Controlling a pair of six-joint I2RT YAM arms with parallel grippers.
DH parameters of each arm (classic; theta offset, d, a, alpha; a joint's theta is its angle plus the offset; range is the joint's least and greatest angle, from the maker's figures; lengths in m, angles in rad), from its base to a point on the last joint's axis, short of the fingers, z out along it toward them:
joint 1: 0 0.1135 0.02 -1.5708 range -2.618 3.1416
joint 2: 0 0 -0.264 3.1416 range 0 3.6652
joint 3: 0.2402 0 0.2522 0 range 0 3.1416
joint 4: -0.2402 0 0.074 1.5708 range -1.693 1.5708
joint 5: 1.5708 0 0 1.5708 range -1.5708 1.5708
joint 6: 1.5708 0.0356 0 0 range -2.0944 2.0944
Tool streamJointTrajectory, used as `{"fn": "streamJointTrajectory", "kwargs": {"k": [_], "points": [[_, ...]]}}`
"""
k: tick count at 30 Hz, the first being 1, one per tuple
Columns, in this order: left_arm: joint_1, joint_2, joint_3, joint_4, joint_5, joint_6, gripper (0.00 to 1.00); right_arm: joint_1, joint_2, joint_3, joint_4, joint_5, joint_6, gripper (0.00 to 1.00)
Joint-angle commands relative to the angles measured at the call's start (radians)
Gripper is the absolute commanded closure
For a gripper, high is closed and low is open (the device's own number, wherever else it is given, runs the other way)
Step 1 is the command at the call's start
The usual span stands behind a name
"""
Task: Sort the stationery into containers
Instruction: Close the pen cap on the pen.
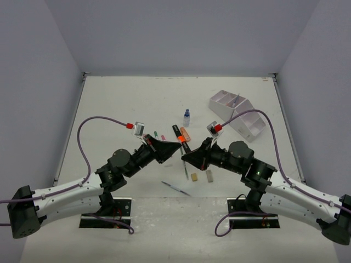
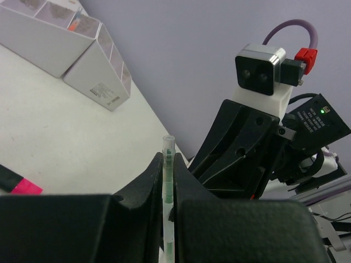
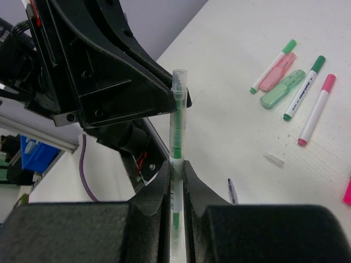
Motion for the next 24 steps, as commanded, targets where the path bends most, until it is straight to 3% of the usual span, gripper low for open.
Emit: {"fn": "streamJointTrajectory", "kwargs": {"k": [1,5,10,12,14,20,24], "points": [[-0.004,0.011,-0.056,0.036,0.025,0.058,1.0,0.002,0.0,0.155,-0.02,0.098,0.007,1.0],[-0.005,0.013,-0.071,0.061,0.023,0.1,1.0,0.002,0.015,0.184,-0.07,0.113,0.064,1.0],[-0.005,0.026,-0.042,0.061,0.036,0.11,0.79,0.003,0.05,0.132,0.038,-0.058,-0.001,1.0],[-0.005,0.035,-0.022,0.051,0.043,0.113,0.81,0.004,0.061,0.11,0.073,-0.095,-0.011,1.0],[-0.004,0.039,-0.011,0.048,0.046,0.11,0.99,0.004,0.067,0.101,0.086,-0.097,-0.012,1.0],[-0.005,0.019,0.007,0.026,0.046,0.114,1.0,0.004,0.05,0.082,0.091,-0.085,-0.026,1.0],[-0.005,-0.025,0.007,0.049,0.069,0.147,1.0,0.002,0.096,0.049,0.151,-0.178,-0.028,0.65]]}}
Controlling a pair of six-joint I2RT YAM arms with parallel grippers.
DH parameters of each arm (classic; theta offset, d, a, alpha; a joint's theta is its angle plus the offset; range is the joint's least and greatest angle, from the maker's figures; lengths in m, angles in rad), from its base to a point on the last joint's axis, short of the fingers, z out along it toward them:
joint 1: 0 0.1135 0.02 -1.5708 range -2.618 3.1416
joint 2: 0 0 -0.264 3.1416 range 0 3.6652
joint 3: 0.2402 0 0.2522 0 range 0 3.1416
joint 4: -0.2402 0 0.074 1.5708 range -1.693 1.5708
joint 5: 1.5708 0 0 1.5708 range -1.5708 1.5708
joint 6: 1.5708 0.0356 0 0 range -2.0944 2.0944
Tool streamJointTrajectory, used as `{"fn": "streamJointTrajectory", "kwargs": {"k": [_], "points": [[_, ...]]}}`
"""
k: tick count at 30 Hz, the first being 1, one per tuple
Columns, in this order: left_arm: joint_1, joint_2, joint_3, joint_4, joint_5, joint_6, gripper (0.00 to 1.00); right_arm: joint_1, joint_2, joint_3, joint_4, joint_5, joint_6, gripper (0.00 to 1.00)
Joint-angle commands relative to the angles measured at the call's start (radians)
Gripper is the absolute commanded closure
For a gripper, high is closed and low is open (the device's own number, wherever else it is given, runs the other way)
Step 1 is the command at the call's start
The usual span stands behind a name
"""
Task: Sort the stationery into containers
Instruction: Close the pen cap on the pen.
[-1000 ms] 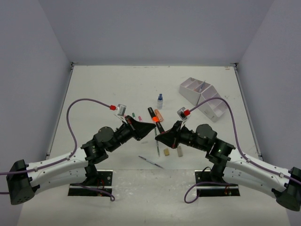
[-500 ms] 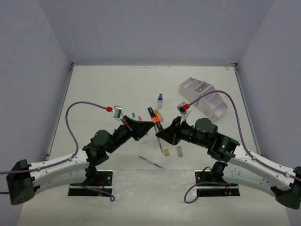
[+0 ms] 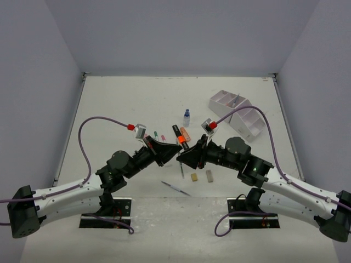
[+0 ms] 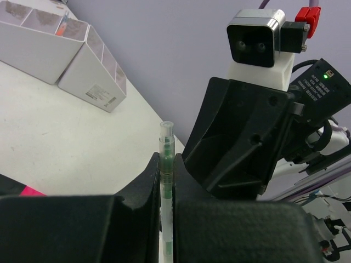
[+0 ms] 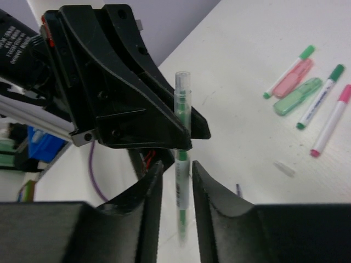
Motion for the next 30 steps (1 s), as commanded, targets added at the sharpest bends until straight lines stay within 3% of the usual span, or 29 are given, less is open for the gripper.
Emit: {"fn": "streamJointTrajectory", "kwargs": {"k": [1,4,7,11,13,17,19,24,26,28,30], "points": [[0.001,-0.037,0.03,-0.013,0.028,0.067,1.0,0.006,0.052,-0.021,0.177,-0.15,0.002,0.62],[0.0,-0.052,0.04,-0.013,0.027,0.079,1.0,0.011,0.098,-0.043,0.231,-0.175,0.043,0.65],[0.0,-0.057,0.044,-0.014,0.023,0.087,1.0,0.014,0.113,-0.061,0.289,-0.193,0.066,0.92],[0.0,-0.071,0.038,-0.025,-0.007,0.098,1.0,0.014,0.11,-0.055,0.29,-0.209,0.051,1.0],[0.0,-0.069,0.045,-0.038,-0.023,0.11,0.88,0.014,0.106,-0.049,0.279,-0.207,0.036,1.0],[0.0,-0.041,0.096,-0.107,-0.016,0.16,0.39,0.015,0.083,-0.044,0.247,-0.186,-0.008,1.0],[0.0,-0.027,0.13,-0.153,-0.02,0.185,0.32,0.015,0.077,-0.042,0.235,-0.186,-0.018,1.0],[0.0,-0.026,0.185,-0.222,-0.038,0.231,0.36,0.016,0.067,-0.039,0.209,-0.199,-0.034,1.0],[0.0,-0.025,0.203,-0.248,-0.043,0.238,0.46,0.015,0.061,-0.043,0.202,-0.192,-0.039,1.0],[-0.001,-0.025,0.215,-0.258,-0.038,0.24,0.63,0.016,0.055,-0.044,0.192,-0.18,-0.044,1.0],[0.0,-0.025,0.216,-0.258,-0.017,0.237,0.68,0.016,0.049,-0.041,0.178,-0.17,-0.051,1.0]]}}
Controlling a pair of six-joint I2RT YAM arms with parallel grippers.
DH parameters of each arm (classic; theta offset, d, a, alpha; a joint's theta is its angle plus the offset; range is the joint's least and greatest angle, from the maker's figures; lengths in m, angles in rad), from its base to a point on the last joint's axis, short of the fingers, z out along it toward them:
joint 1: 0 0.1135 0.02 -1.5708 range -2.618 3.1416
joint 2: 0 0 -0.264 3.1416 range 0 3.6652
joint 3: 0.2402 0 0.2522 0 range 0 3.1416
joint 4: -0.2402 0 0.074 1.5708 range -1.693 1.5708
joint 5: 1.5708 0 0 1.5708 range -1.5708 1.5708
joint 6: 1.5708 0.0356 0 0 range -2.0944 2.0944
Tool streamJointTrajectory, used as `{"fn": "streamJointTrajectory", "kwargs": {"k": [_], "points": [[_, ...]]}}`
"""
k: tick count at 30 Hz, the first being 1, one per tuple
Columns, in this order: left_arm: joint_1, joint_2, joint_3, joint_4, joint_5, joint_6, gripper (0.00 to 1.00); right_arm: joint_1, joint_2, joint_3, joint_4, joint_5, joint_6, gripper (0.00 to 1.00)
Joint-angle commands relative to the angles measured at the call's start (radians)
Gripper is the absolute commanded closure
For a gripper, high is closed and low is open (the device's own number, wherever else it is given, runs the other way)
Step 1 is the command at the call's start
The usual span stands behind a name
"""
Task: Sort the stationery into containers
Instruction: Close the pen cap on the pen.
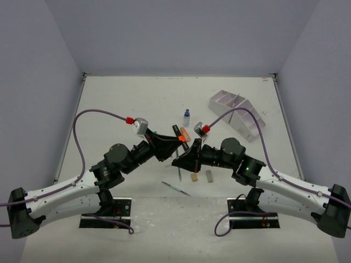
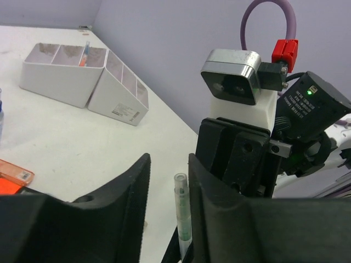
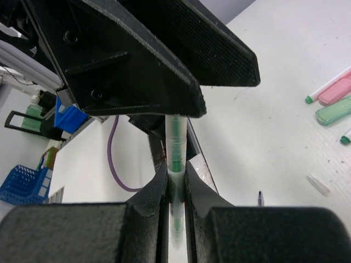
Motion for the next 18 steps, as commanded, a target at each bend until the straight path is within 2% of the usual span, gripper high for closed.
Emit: {"fn": "streamJointTrajectory", "kwargs": {"k": [1,2,6,8,14,18], "points": [[0.001,0.0,0.048,-0.035,0.019,0.039,0.68,0.006,-0.03,0.016,-0.022,0.011,-0.038,1.0],[0.001,0.003,0.049,-0.03,0.041,0.036,0.7,0.006,-0.034,0.017,-0.025,0.016,-0.039,1.0],[0.001,0.029,0.053,-0.025,0.098,0.017,0.93,0.006,-0.05,0.021,-0.039,0.042,-0.032,1.0],[0.001,0.037,0.044,-0.017,0.113,0.003,1.0,0.006,-0.057,0.031,-0.051,0.053,-0.032,1.0],[-0.008,0.059,-0.006,0.025,0.213,-0.031,1.0,0.002,-0.046,0.108,-0.111,0.134,-0.046,1.0],[-0.038,0.061,-0.042,0.036,0.207,-0.056,1.0,-0.032,-0.011,0.197,-0.125,0.199,-0.072,1.0]]}}
